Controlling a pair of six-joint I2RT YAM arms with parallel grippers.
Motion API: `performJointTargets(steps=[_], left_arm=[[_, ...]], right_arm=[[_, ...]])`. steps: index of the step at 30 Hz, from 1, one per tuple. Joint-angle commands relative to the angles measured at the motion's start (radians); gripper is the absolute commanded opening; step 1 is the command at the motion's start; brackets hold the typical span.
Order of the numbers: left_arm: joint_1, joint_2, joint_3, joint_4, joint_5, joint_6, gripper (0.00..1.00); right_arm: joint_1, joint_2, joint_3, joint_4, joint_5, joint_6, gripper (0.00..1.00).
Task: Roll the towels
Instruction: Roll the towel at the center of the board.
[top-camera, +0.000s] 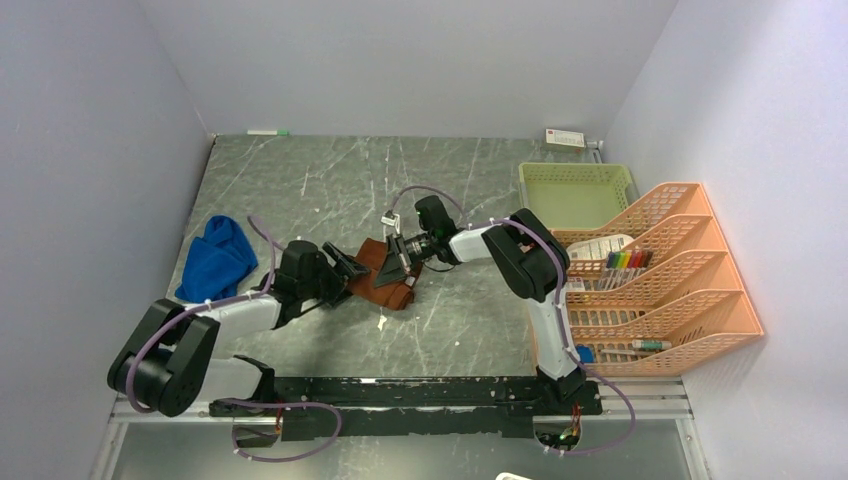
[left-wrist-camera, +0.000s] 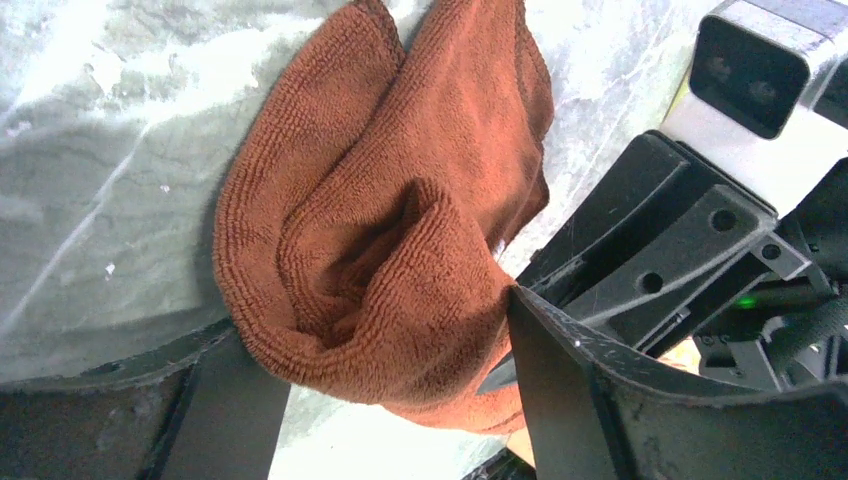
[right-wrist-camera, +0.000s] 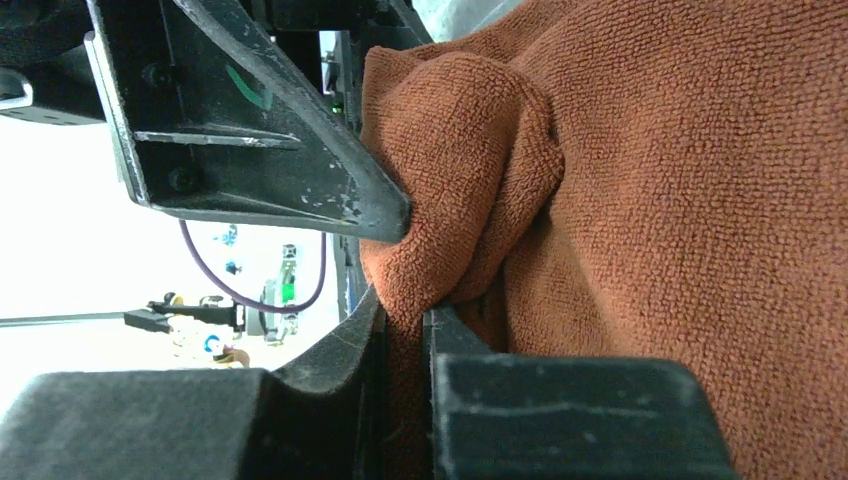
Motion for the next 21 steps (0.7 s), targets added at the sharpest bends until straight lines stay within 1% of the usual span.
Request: performJointTargets(steps=[1, 2, 3, 4, 5, 6, 8, 12, 15, 16, 17, 19, 20, 21], left_arm=[[-0.009, 0.040, 0.048, 0.027, -0.051, -0.016, 0.79], [-0.009, 0.046, 0.058, 0.016, -0.051, -0.012, 0.71], [-0.009, 0.049, 0.071, 0.004, -0.050, -0.002, 0.61], [-0.009, 0.049, 0.083, -0.019, -0.052, 0.009, 0.47], [-0.009, 0.050, 0.097, -0.051, -0.051, 0.021, 0.25], [-0.009, 0.049, 0.113, -0.091, -0.052, 0.029, 0.09], [-0.009, 0.043, 0.139, -0.160, -0.064, 0.052, 0.07], [-0.005, 0.039, 0.179, -0.245, -0.081, 0.094, 0.07], [0.000, 0.074, 0.254, -0.349, -0.067, 0.147, 0.07], [0.002, 0.088, 0.284, -0.385, -0.064, 0.165, 0.07], [0.003, 0.106, 0.322, -0.452, -0.066, 0.184, 0.07], [0.004, 0.142, 0.398, -0.556, -0.088, 0.209, 0.07], [0.004, 0.165, 0.442, -0.627, -0.111, 0.212, 0.07], [0.004, 0.192, 0.491, -0.693, -0.136, 0.217, 0.07]], right_arm=[[0.020, 0.011, 0.035, -0.094, 0.027, -0.065, 0.10], [0.021, 0.009, 0.039, -0.102, 0.031, -0.069, 0.15], [0.021, 0.007, 0.040, -0.110, 0.040, -0.074, 0.20], [0.022, 0.001, 0.042, -0.128, 0.049, -0.086, 0.25], [0.021, -0.005, 0.049, -0.158, 0.066, -0.108, 0.28], [0.020, -0.015, 0.055, -0.193, 0.089, -0.138, 0.31], [0.018, -0.040, 0.072, -0.271, 0.145, -0.199, 0.36], [0.017, -0.149, 0.125, -0.477, 0.436, -0.382, 0.42], [0.018, -0.299, 0.118, -0.538, 0.693, -0.480, 0.53], [0.020, -0.349, 0.104, -0.537, 0.777, -0.509, 0.59], [0.026, -0.397, 0.085, -0.524, 0.847, -0.535, 0.63], [0.043, -0.494, 0.027, -0.476, 0.970, -0.596, 0.93], [0.060, -0.541, -0.004, -0.436, 1.018, -0.622, 0.99], [0.080, -0.582, -0.038, -0.405, 1.062, -0.647, 1.00]])
